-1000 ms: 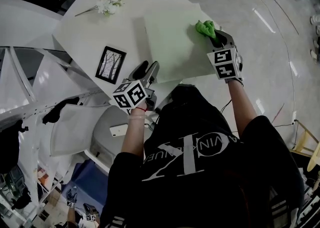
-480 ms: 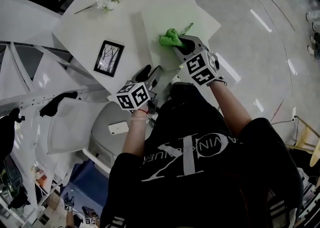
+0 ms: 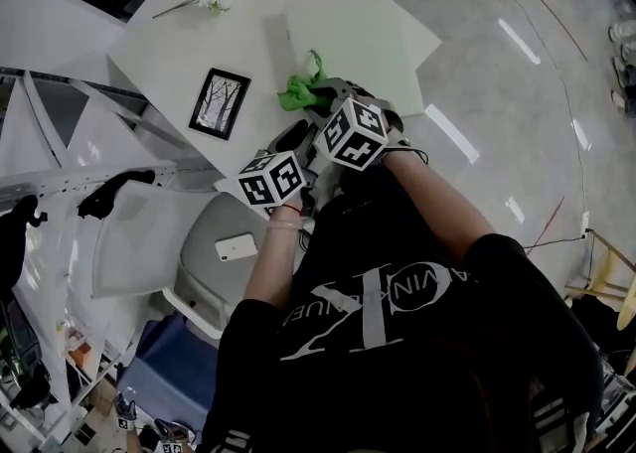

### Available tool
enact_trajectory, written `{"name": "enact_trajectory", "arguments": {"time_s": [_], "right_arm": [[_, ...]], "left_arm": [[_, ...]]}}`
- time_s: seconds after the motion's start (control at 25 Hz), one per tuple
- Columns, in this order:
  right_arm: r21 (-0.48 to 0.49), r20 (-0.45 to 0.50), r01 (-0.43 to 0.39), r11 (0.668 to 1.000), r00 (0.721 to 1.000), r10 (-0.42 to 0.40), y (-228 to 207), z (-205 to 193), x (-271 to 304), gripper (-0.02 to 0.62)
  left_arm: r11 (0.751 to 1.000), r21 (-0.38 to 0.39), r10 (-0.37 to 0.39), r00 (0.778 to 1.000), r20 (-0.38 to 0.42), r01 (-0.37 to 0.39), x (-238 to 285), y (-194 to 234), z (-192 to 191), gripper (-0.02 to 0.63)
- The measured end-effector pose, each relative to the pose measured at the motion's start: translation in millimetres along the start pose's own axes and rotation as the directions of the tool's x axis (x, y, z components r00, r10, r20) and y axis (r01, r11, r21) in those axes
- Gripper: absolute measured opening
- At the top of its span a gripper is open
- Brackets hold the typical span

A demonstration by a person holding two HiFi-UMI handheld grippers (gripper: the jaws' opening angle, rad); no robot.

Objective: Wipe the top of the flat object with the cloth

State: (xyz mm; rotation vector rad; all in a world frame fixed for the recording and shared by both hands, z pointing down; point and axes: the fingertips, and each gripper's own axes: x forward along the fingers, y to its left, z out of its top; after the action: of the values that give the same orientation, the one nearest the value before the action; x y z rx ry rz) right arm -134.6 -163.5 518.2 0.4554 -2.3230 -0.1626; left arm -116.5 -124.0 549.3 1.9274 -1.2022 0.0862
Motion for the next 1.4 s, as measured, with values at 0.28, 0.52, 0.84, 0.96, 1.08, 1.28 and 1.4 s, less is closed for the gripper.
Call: {"name": "enact_trajectory", "arguments": {"time_s": [0.28, 0.52, 0.84, 0.96, 1.08, 1.28, 1.4], "right_arm": [[0.07, -0.044, 0.054, 0.996, 0.998, -0.051, -14.9, -19.2, -13.8, 0.081], [0.146, -0.092, 0.135, 0.98, 0.988, -0.123, -38.4, -57.1, -39.2, 0.081], [0.252, -0.147, 0.259, 0.932, 0.962, -0.228, -76.0, -111.7, -82.0, 0.081], [0.289, -0.165, 0.291, 0.912, 0.954, -0.252, -87.1, -130.2, -97.3, 0.08], [0.301, -0.177, 0.31, 0.902, 0.947, -0.267, -94.9, -143.1, -109.6, 0.081], [0.411, -0.175, 0.321, 0.853, 0.946, -0.272, -106.7, -160.0, -122.0, 0.081], [0.475, -0.18, 0.314, 0.822, 0.949, -0.258, -111.8, -168.1, -127.6, 0.081]], "left_arm": [[1.0, -0.025, 0.013, 1.0, -0.016, -0.013, -0.5, 0.1, -0.9, 0.152], [0.999, -0.028, 0.021, 1.0, -0.011, -0.022, -0.2, 0.5, -2.1, 0.152], [0.999, -0.022, 0.034, 0.999, 0.003, -0.034, -0.2, 0.2, -1.8, 0.153], [0.999, -0.021, 0.047, 0.999, 0.001, -0.047, -1.7, 0.4, -2.3, 0.153], [0.998, -0.03, 0.06, 0.998, 0.006, -0.06, -3.3, 0.1, -2.2, 0.153], [0.995, -0.05, 0.092, 0.996, 0.014, -0.091, -3.0, 1.1, -2.2, 0.153], [0.992, -0.066, 0.106, 0.994, 0.017, -0.104, -3.5, 2.6, -3.4, 0.153]]}}
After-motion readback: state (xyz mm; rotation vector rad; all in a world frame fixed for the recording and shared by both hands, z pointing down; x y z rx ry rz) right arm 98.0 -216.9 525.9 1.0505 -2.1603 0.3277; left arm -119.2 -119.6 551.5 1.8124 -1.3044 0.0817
